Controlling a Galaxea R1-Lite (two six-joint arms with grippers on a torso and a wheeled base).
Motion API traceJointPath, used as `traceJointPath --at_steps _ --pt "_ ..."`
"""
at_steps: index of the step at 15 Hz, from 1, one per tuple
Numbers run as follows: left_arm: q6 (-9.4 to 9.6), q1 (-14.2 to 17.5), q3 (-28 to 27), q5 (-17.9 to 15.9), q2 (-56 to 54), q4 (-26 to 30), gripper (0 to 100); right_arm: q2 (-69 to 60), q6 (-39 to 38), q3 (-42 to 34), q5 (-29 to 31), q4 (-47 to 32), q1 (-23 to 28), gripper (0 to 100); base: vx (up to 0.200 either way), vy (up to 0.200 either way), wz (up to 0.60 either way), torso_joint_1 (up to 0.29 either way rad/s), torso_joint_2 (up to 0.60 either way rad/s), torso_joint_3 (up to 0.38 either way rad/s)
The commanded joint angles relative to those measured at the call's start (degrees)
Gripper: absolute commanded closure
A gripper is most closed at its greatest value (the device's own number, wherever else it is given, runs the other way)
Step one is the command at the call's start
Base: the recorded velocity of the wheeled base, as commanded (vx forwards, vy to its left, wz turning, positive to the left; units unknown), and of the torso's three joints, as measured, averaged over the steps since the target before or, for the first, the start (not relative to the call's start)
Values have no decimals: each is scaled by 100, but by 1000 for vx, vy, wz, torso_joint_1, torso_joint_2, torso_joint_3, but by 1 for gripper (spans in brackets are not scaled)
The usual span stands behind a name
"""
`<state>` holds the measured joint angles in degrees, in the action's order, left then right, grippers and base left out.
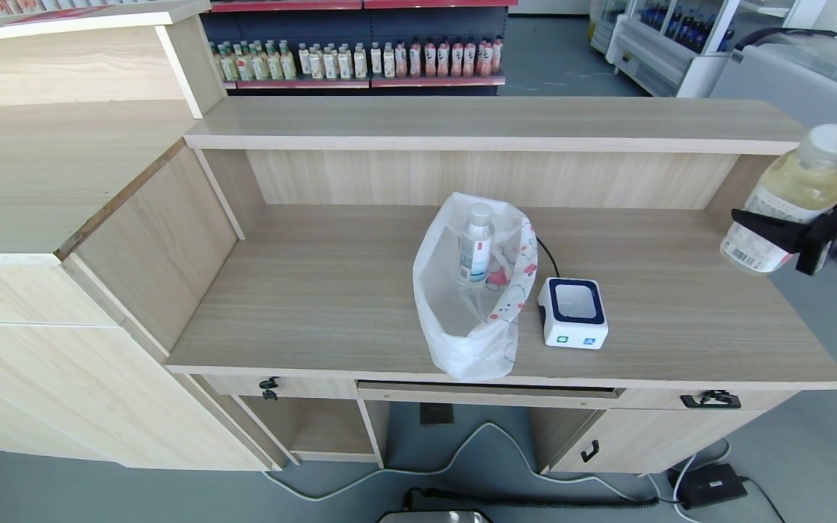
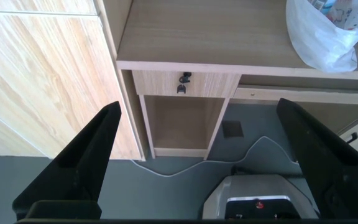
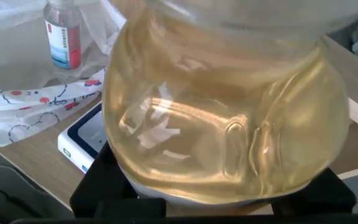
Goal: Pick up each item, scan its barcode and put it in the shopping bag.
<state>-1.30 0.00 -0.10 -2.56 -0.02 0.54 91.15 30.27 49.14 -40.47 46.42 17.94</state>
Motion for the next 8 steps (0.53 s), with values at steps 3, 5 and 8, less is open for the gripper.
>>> traceJointPath --at_steps 3,5,8 --pt "-1 0 1 1 2 -1 0 -132 612 -54 4 -10 192 100 0 0 0 0 0 0" --pt "-1 0 1 1 2 8 0 -141 788 -54 -4 -10 227 100 0 0 0 0 0 0" --pt "-1 0 1 1 2 -1 0 -124 779 -36 4 -28 227 100 0 0 0 0 0 0"
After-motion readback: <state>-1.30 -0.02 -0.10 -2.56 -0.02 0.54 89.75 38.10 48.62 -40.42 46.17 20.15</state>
